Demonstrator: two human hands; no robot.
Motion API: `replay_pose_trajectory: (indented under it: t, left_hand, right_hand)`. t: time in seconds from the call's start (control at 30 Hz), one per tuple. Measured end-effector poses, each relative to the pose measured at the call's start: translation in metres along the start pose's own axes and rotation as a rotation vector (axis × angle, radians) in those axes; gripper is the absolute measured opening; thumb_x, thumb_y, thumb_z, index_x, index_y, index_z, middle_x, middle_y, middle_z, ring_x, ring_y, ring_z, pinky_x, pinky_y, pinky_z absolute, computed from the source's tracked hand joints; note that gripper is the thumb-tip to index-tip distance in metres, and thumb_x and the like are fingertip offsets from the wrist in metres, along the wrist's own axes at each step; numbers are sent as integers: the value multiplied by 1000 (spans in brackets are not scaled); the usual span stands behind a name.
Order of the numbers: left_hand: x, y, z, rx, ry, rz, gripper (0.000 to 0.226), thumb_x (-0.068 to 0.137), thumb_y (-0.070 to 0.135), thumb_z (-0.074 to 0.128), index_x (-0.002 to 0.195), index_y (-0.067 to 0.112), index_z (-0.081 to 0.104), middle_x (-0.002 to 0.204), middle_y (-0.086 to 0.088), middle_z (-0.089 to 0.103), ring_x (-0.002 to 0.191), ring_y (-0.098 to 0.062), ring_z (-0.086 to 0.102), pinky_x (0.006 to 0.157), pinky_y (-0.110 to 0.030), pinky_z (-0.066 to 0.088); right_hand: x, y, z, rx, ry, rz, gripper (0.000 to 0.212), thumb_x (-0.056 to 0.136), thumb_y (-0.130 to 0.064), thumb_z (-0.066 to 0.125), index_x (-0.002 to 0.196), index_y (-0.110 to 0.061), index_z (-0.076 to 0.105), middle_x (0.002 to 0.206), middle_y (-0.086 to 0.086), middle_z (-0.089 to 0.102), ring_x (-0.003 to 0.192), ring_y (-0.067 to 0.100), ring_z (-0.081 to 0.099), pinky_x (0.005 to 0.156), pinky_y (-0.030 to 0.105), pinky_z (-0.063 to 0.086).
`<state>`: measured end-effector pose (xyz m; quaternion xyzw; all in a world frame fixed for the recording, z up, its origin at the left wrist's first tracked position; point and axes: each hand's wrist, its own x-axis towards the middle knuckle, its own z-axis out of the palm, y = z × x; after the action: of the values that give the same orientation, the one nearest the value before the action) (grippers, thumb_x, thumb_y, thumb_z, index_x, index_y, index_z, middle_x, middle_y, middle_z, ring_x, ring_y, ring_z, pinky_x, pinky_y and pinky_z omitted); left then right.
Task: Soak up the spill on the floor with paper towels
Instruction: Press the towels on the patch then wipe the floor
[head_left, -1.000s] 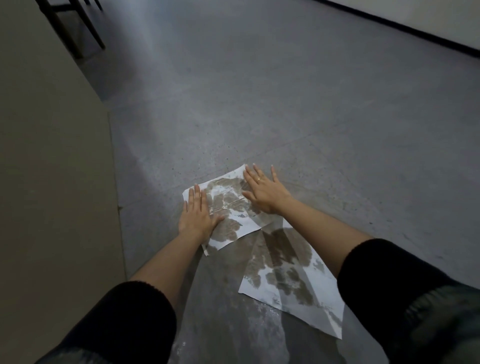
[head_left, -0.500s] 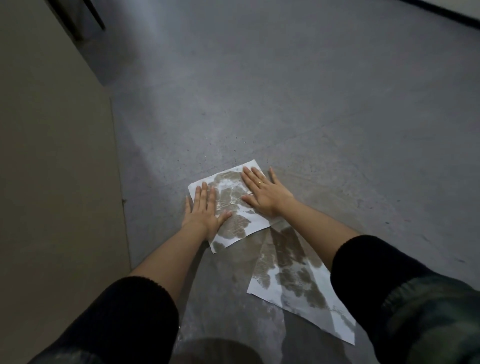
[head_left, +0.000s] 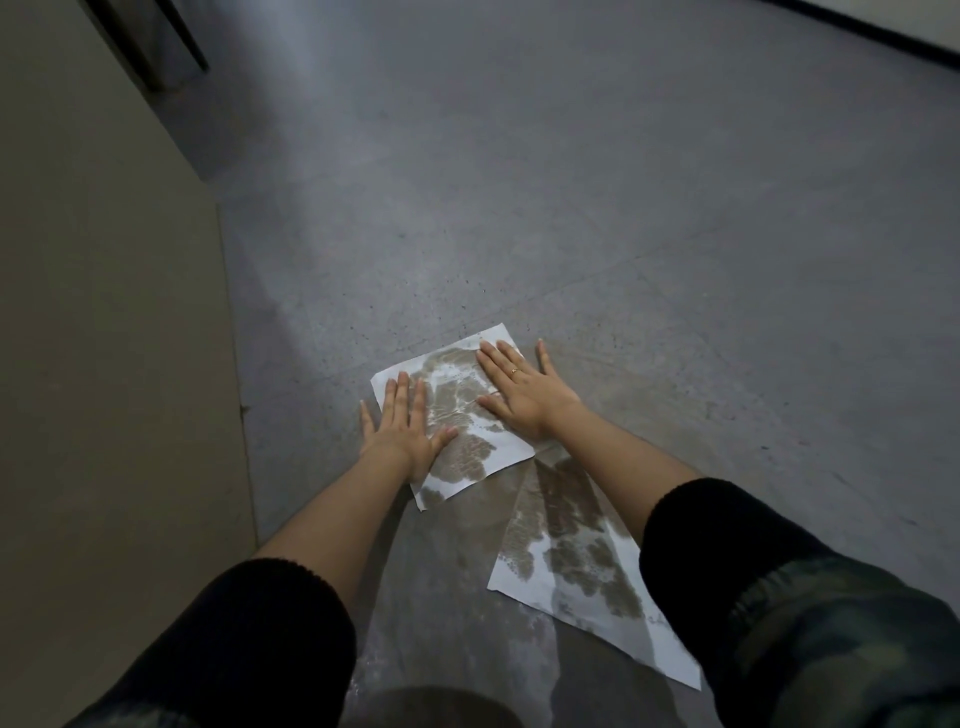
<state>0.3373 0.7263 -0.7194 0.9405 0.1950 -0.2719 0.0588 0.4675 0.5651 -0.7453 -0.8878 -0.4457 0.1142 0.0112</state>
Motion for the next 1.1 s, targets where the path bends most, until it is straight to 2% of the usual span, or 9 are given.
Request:
replay_pose_trajectory:
  t: [0.47, 1.1]
  left_hand:
    - [-4, 0, 5, 0, 28, 1, 84, 90, 70, 8, 146, 18, -28, 152, -3, -39, 140, -19, -34, 112, -58, -17]
    - [-31, 3, 22, -12, 66, 51, 72, 96, 60, 8, 148, 21, -24, 154, -1, -34, 142, -17, -29, 108, -59, -19]
  right_hand:
    - [-4, -1, 2, 8, -2, 18, 67, 98, -58, 7, 153, -23, -11, 160, -9, -17, 147, 11, -17, 112, 62, -16]
    - [-38, -5, 4, 48, -16, 11, 59, 102, -50, 9, 153, -26, -10, 160, -12, -15, 147, 8, -15, 112, 59, -20]
